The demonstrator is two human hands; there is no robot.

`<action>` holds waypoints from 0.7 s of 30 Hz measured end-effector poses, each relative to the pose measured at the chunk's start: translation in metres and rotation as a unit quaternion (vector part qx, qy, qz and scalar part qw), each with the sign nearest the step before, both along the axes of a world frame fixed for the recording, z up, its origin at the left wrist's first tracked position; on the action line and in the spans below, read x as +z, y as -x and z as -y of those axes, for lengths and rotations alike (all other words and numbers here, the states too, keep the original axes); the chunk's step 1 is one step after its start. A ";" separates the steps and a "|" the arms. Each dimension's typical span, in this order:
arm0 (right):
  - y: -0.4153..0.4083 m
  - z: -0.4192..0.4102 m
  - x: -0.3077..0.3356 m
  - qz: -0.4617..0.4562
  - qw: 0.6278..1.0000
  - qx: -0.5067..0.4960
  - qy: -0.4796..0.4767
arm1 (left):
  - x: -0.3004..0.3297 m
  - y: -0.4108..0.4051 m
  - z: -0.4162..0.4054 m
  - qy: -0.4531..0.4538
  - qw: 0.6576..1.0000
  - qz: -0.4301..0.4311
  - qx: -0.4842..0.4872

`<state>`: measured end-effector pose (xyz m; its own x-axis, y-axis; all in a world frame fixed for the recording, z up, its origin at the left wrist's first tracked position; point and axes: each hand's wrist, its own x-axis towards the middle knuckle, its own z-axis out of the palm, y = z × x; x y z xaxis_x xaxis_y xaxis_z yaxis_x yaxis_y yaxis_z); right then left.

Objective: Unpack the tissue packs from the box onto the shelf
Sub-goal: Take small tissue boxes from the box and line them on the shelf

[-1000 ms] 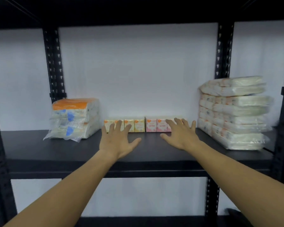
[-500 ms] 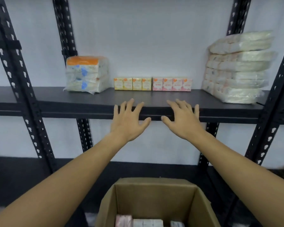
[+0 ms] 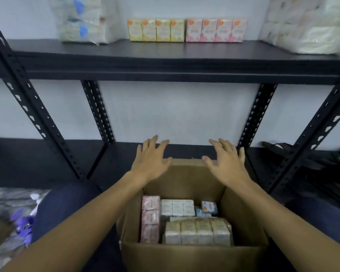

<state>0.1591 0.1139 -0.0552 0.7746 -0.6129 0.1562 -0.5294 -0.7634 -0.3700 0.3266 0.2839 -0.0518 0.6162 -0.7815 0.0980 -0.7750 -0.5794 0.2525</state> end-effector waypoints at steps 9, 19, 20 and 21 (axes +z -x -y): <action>-0.001 0.007 -0.090 -0.180 0.971 -0.028 -0.154 | -0.089 0.013 0.003 -0.159 0.977 -0.130 -0.056; -0.011 0.016 -0.132 -0.308 0.905 -0.011 -0.294 | -0.153 0.039 0.028 -0.316 0.891 -0.280 -0.169; -0.012 0.015 -0.132 -0.310 0.903 -0.009 -0.298 | -0.155 0.040 0.030 -0.317 0.886 -0.292 -0.174; -0.012 0.015 -0.133 -0.311 0.902 -0.006 -0.301 | -0.158 0.041 0.030 -0.318 0.880 -0.304 -0.179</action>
<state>0.1714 0.0992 -0.1881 0.5902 -0.4518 -0.6690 -0.7845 -0.5162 -0.3436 0.2857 0.2539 -0.2094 0.1077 -0.7142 -0.6917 -0.7704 -0.4997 0.3959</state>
